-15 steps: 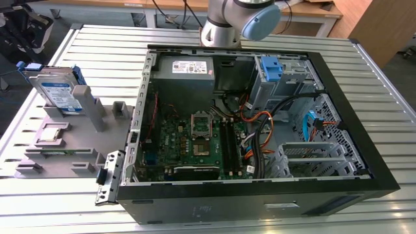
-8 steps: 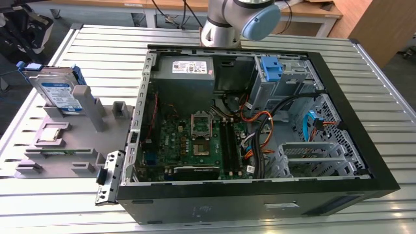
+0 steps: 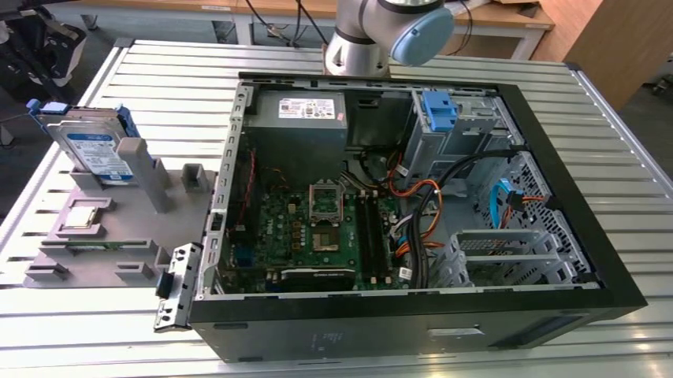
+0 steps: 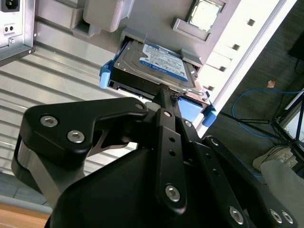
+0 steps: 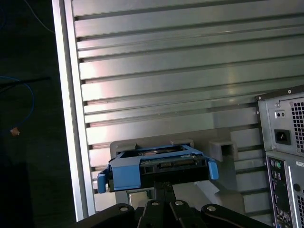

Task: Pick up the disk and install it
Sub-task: 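Pick up the disk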

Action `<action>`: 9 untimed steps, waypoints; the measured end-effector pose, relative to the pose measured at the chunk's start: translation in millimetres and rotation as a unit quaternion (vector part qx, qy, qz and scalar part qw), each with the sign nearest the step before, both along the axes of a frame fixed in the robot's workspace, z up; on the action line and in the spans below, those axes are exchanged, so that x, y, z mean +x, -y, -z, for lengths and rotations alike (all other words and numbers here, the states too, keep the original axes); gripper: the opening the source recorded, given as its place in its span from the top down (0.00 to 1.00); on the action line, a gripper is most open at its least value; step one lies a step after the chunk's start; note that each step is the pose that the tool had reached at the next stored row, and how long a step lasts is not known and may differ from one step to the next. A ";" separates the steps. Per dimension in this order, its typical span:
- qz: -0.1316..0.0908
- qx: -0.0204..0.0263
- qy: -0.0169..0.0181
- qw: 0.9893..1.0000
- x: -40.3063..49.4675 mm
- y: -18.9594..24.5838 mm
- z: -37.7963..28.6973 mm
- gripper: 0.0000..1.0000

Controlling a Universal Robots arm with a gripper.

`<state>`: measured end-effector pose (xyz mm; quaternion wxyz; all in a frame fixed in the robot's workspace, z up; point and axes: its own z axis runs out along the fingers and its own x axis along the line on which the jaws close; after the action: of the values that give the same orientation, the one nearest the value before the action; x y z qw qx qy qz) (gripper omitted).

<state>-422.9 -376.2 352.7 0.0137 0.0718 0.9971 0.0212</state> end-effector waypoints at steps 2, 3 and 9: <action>0.000 0.000 0.000 1.000 0.0 0.0 0.0 0.89; 0.000 0.000 0.000 1.000 0.0 0.0 0.0 0.89; -0.013 0.000 0.000 1.000 -0.1 0.0 -0.1 0.89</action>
<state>-422.9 -376.2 352.8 0.0134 0.0588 0.9980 0.0214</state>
